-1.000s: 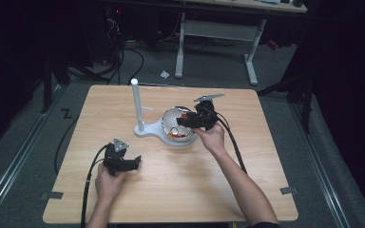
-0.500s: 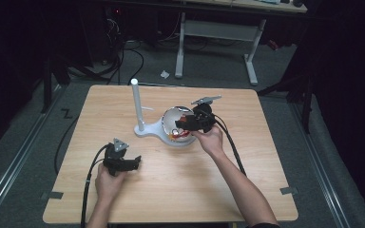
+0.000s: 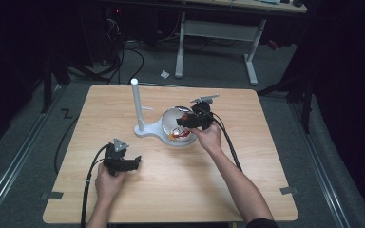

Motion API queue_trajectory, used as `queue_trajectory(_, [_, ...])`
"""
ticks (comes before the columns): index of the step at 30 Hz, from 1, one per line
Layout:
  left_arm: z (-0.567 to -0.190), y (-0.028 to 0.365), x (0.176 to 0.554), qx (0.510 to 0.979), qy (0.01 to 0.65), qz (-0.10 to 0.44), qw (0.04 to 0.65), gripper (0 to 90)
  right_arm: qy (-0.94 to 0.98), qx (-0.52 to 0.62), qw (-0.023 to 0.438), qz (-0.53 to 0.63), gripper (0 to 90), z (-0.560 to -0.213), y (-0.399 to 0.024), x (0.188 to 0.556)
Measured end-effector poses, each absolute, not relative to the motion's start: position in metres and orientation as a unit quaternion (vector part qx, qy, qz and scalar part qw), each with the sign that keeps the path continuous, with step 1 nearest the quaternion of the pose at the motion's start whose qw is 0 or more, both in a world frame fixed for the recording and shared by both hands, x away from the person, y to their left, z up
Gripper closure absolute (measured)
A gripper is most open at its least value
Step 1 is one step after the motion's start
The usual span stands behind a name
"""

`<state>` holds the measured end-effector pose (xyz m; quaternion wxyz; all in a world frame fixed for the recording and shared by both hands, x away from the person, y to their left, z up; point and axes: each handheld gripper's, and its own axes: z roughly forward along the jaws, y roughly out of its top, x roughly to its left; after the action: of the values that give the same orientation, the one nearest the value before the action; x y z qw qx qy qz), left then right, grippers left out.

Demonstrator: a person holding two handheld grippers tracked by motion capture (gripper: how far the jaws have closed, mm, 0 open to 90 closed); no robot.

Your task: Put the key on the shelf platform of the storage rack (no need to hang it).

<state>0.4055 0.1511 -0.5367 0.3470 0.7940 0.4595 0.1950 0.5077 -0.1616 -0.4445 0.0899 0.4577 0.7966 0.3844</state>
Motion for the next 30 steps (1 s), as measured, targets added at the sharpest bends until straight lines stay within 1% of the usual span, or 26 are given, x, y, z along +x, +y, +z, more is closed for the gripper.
queue_trajectory(9, [-0.537, 0.151, 0.406, 0.794, 0.459, 0.195, 0.347, 17.1, 0.803, 0.454, 0.103, 0.372, 38.8, -0.448, -0.155, 0.511])
queue_trajectory(15, [-0.537, 0.151, 0.406, 0.794, 0.459, 0.195, 0.347, 17.1, 0.809, 0.446, 0.101, 0.370, 35.4, -0.448, -0.154, 0.510])
queue_trajectory(23, [-0.537, 0.151, 0.406, 0.793, 0.460, 0.195, 0.348, 17.1, 0.807, 0.441, 0.096, 0.380, 35.5, -0.445, -0.160, 0.507])
queue_trajectory(30, [-0.537, 0.151, 0.405, 0.793, 0.460, 0.195, 0.348, 17.1, 0.805, 0.434, 0.099, 0.393, 38.0, -0.438, -0.171, 0.498])
